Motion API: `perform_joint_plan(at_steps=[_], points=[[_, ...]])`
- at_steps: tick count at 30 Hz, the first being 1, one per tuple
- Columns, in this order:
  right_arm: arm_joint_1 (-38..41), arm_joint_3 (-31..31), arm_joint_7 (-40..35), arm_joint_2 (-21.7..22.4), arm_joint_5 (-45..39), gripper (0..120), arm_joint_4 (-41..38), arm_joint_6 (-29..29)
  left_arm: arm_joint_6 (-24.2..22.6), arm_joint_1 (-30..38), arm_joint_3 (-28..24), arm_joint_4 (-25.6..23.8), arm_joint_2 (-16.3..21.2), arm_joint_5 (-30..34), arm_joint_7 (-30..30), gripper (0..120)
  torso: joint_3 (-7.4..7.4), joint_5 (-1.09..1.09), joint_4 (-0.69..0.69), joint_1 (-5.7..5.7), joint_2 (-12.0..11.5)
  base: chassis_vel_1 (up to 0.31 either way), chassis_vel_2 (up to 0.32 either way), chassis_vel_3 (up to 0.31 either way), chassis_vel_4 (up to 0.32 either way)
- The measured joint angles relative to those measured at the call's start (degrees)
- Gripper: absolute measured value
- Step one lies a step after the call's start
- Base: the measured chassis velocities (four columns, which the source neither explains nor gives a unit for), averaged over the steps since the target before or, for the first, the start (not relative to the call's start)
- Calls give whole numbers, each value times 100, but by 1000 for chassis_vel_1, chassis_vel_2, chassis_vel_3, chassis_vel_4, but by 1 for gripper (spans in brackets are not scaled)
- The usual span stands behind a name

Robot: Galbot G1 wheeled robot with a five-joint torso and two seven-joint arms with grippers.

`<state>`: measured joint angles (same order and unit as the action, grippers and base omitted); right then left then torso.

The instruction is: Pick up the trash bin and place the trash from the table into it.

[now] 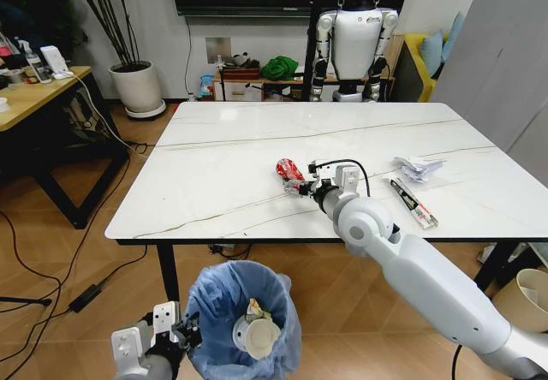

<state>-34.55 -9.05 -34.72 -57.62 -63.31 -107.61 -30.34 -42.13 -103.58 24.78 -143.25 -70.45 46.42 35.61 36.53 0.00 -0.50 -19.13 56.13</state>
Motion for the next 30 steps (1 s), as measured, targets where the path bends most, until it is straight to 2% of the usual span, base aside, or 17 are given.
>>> perform_joint_plan(at_steps=[12,14,17,19,20,22,26,30], points=[[-57,-85,36,-106,145,98,150,23,0,-4,30,1,35,50,0,0,0,0,0,0,0,0,0,0,0],[-65,-94,43,-115,169,94,170,26,0,4,38,1,44,70,0,0,0,0,0,0,0,0,0,0,0],[-73,-132,87,-138,267,79,222,43,0,33,62,1,67,116,7,0,0,0,0,0,0,0,0,0,0],[-73,-139,97,-149,292,76,239,46,0,33,68,1,72,127,9,0,0,0,0,0,0,0,0,0,0],[-71,-148,108,-171,314,69,264,48,0,31,78,0,78,139,10,0,0,0,0,0,0,0,0,0,0],[-70,-149,108,-173,315,68,266,48,0,31,80,1,79,141,10,0,0,0,0,0,0,0,0,0,0],[-33,-176,122,-220,355,50,327,50,0,35,138,1,119,217,15,0,0,0,0,0,0,0,0,0,0],[-30,-182,125,-224,361,49,334,51,0,48,176,1,150,260,18,0,0,0,0,0,0,0,0,0,0]])
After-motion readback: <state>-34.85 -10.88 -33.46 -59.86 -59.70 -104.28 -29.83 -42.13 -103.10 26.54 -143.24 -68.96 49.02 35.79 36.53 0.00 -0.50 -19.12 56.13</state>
